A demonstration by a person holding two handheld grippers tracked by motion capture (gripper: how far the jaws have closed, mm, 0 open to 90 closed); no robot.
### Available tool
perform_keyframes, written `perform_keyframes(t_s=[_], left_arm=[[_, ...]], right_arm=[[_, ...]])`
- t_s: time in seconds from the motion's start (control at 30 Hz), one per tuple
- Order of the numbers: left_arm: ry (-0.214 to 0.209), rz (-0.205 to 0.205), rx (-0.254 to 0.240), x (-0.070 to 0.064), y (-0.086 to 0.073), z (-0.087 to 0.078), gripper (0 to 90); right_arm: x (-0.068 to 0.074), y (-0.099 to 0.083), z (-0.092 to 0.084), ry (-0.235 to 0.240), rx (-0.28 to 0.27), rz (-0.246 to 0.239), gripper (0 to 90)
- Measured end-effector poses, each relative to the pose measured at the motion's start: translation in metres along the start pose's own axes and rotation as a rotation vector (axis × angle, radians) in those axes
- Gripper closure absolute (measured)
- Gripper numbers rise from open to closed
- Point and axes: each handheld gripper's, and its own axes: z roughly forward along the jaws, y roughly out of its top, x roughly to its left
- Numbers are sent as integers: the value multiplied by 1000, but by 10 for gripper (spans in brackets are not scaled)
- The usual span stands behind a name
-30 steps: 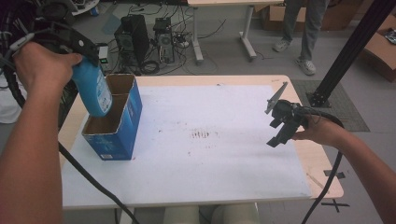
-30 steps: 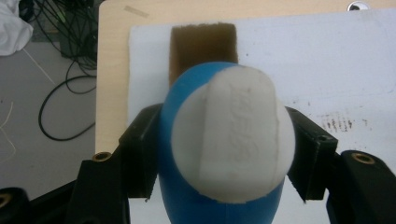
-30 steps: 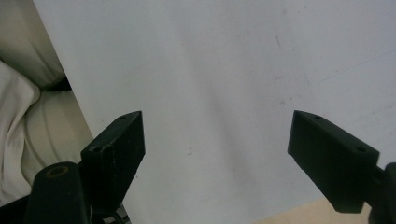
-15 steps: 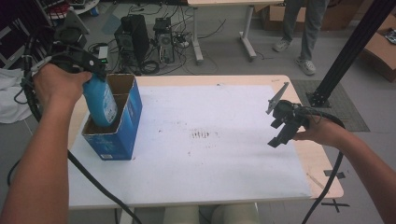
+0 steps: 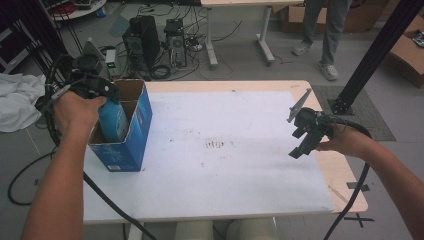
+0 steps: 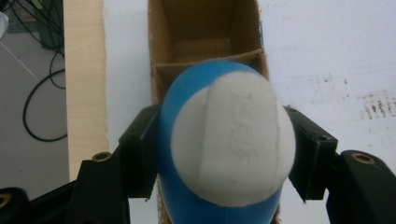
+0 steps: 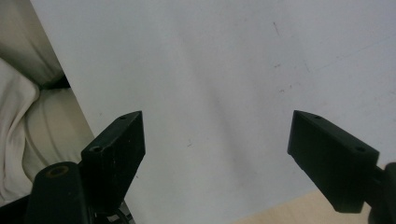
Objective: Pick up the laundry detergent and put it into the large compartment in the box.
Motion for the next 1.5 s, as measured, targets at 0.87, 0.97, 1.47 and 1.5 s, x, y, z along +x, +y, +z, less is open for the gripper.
perform_keyframes(t_s=[0.87,0.97,1.47,1.5], left_arm=[[-2,32,77,-1,-19,64,382],[-5,31,90,-1,-20,69,382],[-5,40,113,-2,-20,74,381],[-6,39,114,-2,-20,74,380]], right_arm=[[-1,-3,2,1,10,16,190],[-2,-4,2,1,8,21,190],[-2,-3,3,2,13,23,190],[-1,-3,3,3,11,22,190]])
